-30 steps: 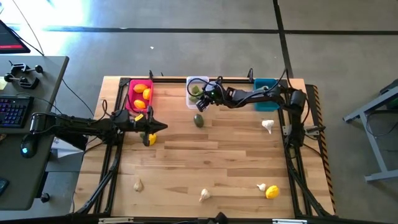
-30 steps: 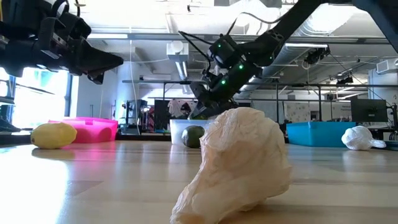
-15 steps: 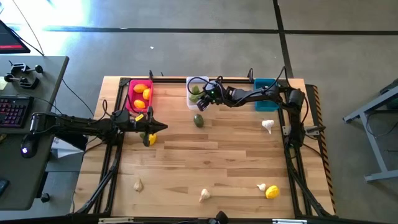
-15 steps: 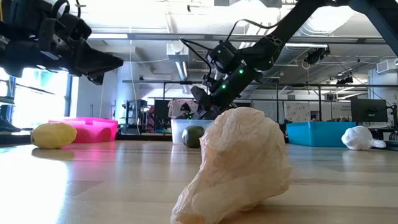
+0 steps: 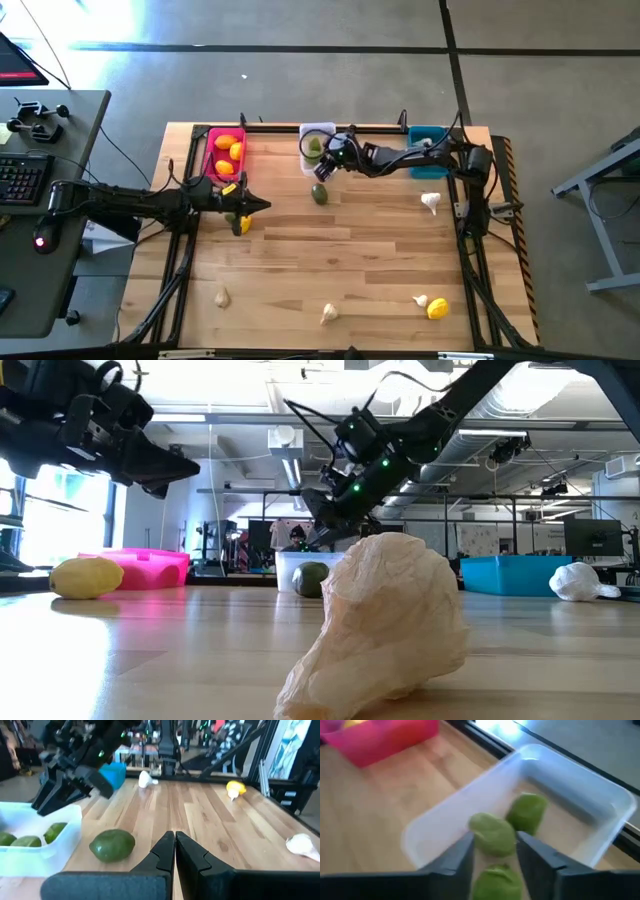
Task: Sort produce into baskets
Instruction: Put the lemon into the pink bin
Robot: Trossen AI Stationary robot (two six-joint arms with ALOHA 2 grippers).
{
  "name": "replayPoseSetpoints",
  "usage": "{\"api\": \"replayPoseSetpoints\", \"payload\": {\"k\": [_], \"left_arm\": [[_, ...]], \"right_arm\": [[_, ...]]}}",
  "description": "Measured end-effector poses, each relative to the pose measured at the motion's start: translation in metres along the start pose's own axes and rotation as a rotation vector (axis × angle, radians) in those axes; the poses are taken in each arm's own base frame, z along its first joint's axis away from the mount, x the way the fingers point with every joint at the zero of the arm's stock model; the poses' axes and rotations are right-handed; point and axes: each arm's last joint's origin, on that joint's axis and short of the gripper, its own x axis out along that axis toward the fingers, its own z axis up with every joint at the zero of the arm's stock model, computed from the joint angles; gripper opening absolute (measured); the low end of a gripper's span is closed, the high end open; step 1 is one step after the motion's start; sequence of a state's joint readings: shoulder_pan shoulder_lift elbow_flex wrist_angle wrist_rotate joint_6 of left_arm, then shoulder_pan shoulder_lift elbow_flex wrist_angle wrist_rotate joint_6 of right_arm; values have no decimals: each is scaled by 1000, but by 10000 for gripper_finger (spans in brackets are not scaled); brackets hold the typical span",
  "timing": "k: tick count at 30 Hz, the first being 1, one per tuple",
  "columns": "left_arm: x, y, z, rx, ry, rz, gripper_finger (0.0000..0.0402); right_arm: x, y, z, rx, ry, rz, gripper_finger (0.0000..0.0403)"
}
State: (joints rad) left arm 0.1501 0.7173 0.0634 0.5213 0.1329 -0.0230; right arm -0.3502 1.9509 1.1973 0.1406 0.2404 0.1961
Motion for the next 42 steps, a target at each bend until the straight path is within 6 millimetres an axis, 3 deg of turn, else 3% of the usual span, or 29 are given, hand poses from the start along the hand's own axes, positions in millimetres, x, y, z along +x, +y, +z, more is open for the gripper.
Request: {"api": "replayPoseSetpoints", "payload": {"k": [5,13,18,26,32,37,42], "left_arm": [[6,0,17,-9,145,-1,0],[-6,-12,57,-6,540,-9,0],[-13,-22,77,-63,606,-2,0],[-12,-41,72,-104,763,96,1],[-2,-56,67,-103,857,141,1],[7,-67,69,-118,923,189,1],[16,-74,70,-188,1000,277,16]], "right_arm": [[-7,22,-4,-92,-25,-44,12],[-26,74,-14,-215,-78,3,5],[-39,101,-20,-252,-119,39,4],[-57,132,-33,-303,-142,38,0],[-61,136,-46,-293,-192,74,0],[-62,124,-76,-183,-268,224,0],[-75,118,-106,-105,-331,284,0]]}}
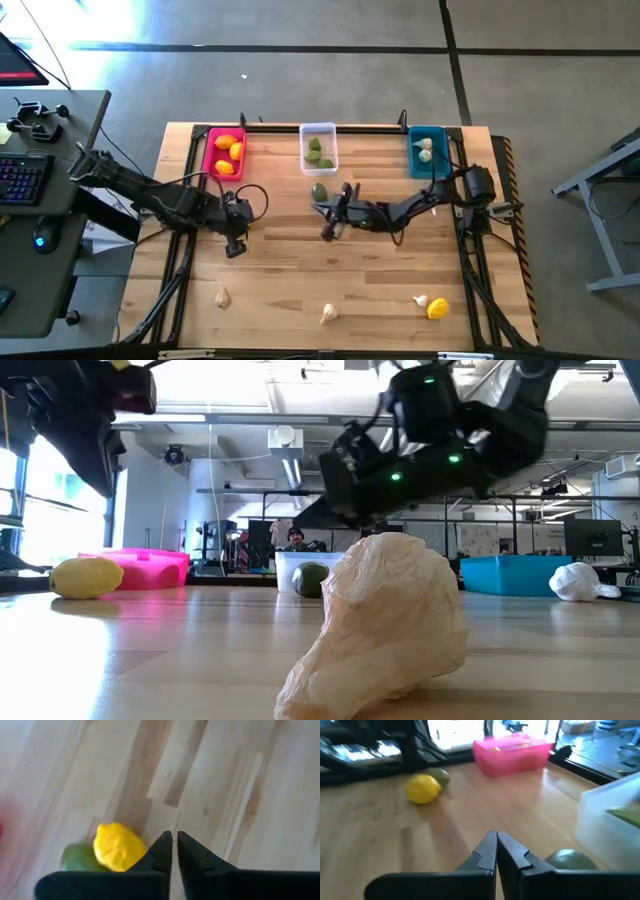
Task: Sort produce into baskets
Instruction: Put the lemon into the pink bin
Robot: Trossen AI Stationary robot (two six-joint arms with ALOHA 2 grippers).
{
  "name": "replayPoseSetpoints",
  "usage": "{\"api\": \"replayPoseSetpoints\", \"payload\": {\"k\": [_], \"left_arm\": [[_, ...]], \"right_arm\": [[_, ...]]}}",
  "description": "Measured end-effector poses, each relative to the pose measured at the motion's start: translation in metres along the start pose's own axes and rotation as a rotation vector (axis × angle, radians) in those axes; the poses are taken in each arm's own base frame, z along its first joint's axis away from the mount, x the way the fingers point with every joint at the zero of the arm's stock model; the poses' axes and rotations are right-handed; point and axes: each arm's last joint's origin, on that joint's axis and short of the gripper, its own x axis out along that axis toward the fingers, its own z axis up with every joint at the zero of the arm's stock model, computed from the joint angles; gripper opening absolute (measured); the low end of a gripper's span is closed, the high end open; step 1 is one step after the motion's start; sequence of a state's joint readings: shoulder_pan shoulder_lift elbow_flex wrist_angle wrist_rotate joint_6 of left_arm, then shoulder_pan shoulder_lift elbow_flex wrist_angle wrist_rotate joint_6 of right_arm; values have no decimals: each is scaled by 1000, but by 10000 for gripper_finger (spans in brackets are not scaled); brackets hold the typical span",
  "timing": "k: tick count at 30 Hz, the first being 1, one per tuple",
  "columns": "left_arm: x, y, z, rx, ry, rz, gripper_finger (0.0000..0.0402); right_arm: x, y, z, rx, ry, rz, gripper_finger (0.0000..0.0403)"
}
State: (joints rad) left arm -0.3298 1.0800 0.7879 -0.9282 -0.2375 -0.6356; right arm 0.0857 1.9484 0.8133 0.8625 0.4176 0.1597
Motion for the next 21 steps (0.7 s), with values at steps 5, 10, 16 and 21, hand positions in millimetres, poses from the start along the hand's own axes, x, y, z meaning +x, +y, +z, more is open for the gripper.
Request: {"api": "replayPoseSetpoints", "payload": {"k": [5,10,16,21], "left_arm": [[11,-2,2,-92,98,129,70],[31,-4,4,-128,184,210,134],[51,-4,6,-147,285,257,187],[64,0,9,-164,332,306,202]], "right_arm": [[-16,7,-12,21,-28,10,0],[-20,12,-15,10,-32,-20,0],[-20,12,-15,11,-33,-20,0],[-20,12,-15,10,-33,-21,0]]}}
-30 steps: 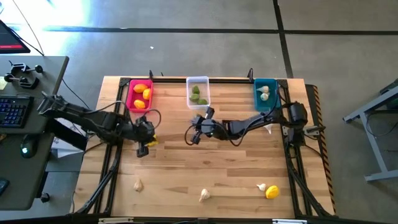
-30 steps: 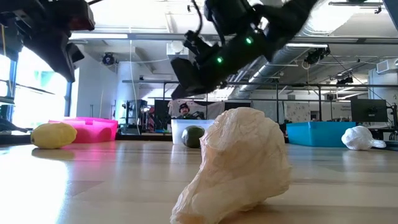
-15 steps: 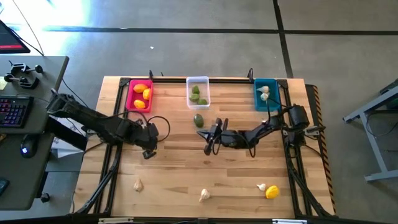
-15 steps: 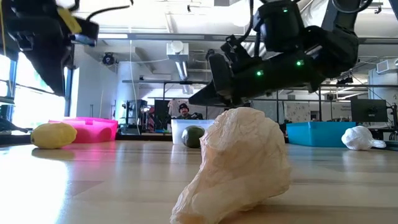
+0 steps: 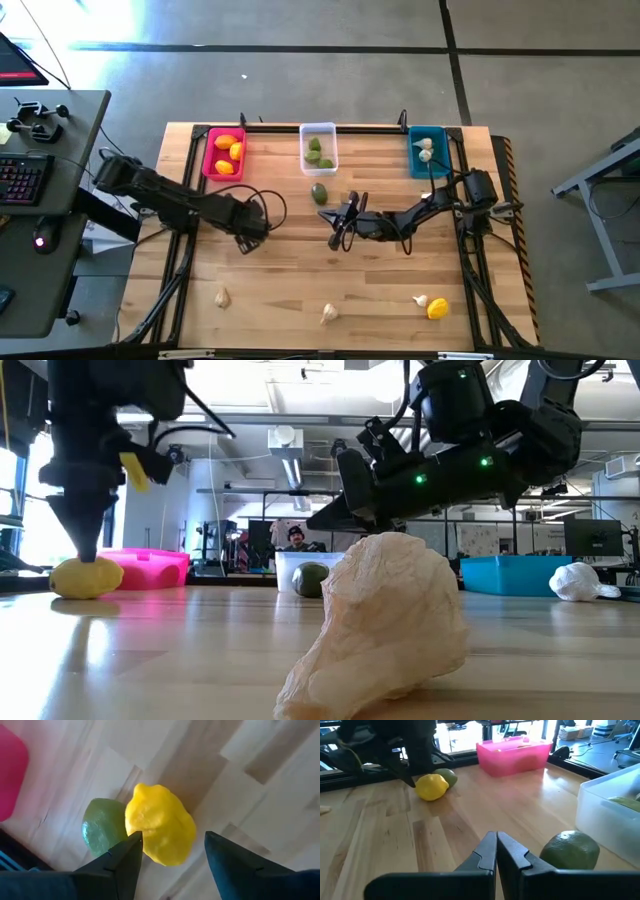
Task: Sort produce into baskets
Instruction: Put the lemon into the pink bin
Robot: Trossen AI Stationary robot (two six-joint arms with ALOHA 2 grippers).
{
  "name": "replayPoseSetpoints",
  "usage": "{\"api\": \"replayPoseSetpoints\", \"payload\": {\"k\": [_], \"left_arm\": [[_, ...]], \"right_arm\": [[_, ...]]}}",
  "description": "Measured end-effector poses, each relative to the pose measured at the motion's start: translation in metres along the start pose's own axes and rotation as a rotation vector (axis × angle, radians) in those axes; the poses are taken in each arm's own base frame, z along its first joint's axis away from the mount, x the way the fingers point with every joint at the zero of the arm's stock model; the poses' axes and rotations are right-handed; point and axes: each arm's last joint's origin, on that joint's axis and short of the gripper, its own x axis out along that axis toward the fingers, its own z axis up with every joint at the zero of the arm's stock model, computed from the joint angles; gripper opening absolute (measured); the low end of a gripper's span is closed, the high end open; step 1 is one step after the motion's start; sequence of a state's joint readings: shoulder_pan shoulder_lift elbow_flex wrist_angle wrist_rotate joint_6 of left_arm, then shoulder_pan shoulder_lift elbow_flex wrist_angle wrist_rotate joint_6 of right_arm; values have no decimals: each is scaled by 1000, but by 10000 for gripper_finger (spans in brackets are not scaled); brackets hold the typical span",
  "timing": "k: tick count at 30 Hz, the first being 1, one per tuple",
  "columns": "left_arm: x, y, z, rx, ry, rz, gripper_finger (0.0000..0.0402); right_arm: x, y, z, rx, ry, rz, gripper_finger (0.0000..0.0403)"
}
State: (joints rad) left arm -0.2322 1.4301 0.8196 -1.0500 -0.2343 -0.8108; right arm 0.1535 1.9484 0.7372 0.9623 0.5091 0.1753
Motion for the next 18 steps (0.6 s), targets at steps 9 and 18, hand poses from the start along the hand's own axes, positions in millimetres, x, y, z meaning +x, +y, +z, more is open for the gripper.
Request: {"api": "replayPoseSetpoints", "payload": {"k": [9,18], "left_arm": [[17,-1,10,36,40,78,200],[18,-3,11,139,28,73,140]], "right_arm": [[0,0,0,-1,2,0,0],[0,0,-1,-5,9,-2,0]]}}
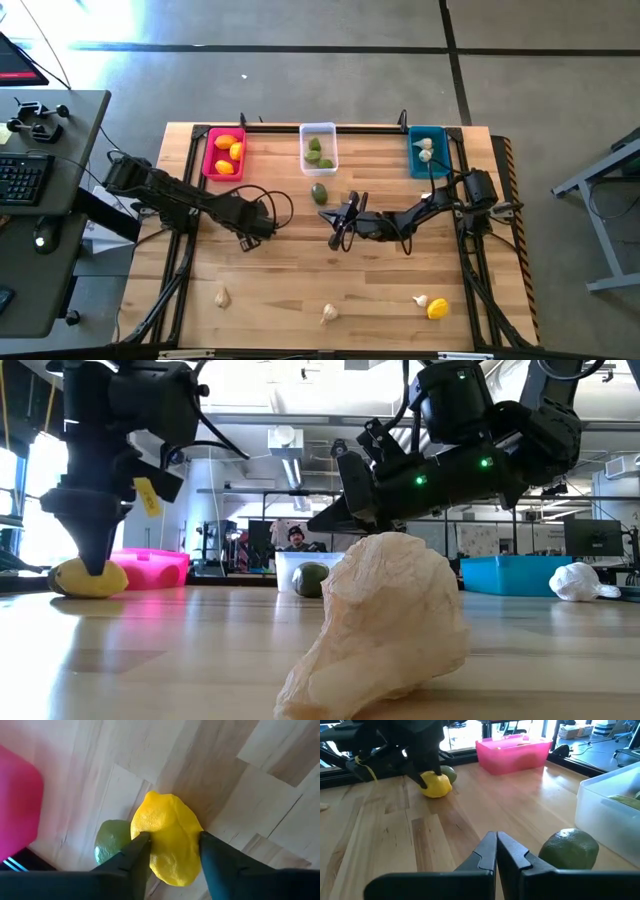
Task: Sort produce into baskets
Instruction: Put the lemon into the pink bin
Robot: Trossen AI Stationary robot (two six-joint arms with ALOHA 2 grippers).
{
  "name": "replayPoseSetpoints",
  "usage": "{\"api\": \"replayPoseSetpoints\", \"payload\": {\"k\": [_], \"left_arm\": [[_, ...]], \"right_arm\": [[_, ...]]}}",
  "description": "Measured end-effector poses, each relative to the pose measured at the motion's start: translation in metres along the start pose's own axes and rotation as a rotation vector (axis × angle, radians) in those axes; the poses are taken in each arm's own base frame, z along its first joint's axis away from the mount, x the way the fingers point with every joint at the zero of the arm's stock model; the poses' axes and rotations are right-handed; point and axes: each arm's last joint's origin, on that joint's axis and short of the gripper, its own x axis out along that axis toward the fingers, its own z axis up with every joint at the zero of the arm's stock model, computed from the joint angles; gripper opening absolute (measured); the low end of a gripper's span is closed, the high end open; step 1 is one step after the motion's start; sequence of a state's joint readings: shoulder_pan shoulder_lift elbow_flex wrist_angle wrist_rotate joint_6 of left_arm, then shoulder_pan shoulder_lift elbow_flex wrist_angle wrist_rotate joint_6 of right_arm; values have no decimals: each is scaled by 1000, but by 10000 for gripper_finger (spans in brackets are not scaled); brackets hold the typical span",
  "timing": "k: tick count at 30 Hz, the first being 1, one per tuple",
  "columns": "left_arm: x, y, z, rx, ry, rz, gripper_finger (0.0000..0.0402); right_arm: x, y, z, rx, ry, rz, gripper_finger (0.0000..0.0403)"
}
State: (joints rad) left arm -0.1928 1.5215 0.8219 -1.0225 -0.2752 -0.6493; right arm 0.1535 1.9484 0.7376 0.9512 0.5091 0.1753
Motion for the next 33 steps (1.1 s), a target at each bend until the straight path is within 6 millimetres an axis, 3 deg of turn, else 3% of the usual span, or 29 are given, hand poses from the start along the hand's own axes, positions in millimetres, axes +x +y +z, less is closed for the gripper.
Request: {"api": "replayPoseSetpoints", "payload": {"k": [9,14,19,27,33], "left_arm": [[-6,-7,-2,118,-31,-2,48],[-26,-12,5,146,-89,-42,27],[-44,-2,8,115,-164,-71,1],[-50,-1,2,41,-101,-184,69],[-56,-16,-12,351,-138,-160,149]], "right_arm": [[0,0,0,0,0,0,0],[0,0,0,1,0,0,0],[0,0,0,-1,3,-1,0],[0,0,-2,-9,16,1,0],[0,0,-2,-9,17,2,0]]}}
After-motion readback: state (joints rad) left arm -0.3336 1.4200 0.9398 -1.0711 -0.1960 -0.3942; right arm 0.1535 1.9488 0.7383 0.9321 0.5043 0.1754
